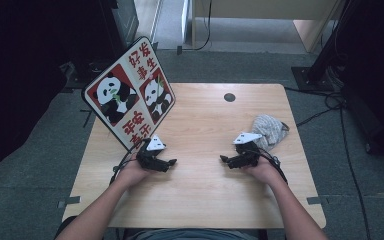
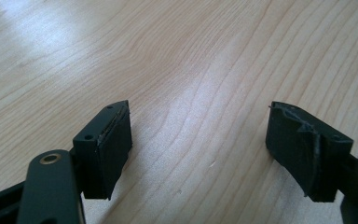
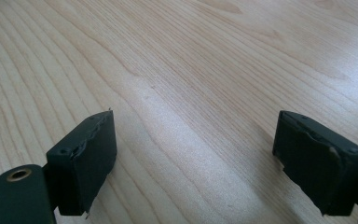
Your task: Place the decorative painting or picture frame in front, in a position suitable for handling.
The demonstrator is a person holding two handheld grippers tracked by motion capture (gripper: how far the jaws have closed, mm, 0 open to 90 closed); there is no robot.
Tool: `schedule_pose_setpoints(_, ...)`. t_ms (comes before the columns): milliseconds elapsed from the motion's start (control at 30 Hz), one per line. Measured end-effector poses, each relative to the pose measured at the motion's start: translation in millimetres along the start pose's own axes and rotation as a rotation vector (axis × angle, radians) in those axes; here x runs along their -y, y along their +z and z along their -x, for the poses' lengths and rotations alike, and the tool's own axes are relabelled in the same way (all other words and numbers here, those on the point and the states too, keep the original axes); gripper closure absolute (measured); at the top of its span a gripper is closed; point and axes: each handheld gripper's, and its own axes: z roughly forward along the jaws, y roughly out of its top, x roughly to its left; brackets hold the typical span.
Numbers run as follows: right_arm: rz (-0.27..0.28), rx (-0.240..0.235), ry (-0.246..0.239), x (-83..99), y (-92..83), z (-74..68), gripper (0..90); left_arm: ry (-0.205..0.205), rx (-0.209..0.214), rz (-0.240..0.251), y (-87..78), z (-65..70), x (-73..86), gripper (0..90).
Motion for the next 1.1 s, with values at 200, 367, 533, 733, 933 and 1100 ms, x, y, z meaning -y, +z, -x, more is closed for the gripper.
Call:
schedule_pose_setpoints(200,-0.001,0.018,0.017,0.6,-0.4,0.7,12.3,0.0,0.0,0.0,0.0,0.0,0.0,22.4)
schedule_pose_setpoints(367,0.0,0.04,0.036,1.3,-1.1,1.8,12.1,-0.002,-0.002,-0.001,0.2,0.5,-0.2,21.9)
schedule_pose_setpoints(533,-0.001,0.042,0.039,1.3,-1.3,1.6,12.1,-0.004,-0.002,0.001,0.4,0.6,-0.1,21.9)
schedule_pose_setpoints(733,-0.001,0.045,0.041,1.6,-1.4,1.7,11.7,-0.004,-0.003,0.002,0.4,0.6,-0.1,21.8)
schedule_pose_setpoints(933,0.001,0.047,0.042,2.0,-1.7,1.8,11.6,-0.004,-0.002,0.002,0.5,0.6,-0.1,21.8)
schedule_pose_setpoints(1100,0.002,0.048,0.042,2.1,-1.7,1.8,11.6,-0.005,-0.004,0.0,0.6,0.7,-0.3,21.0)
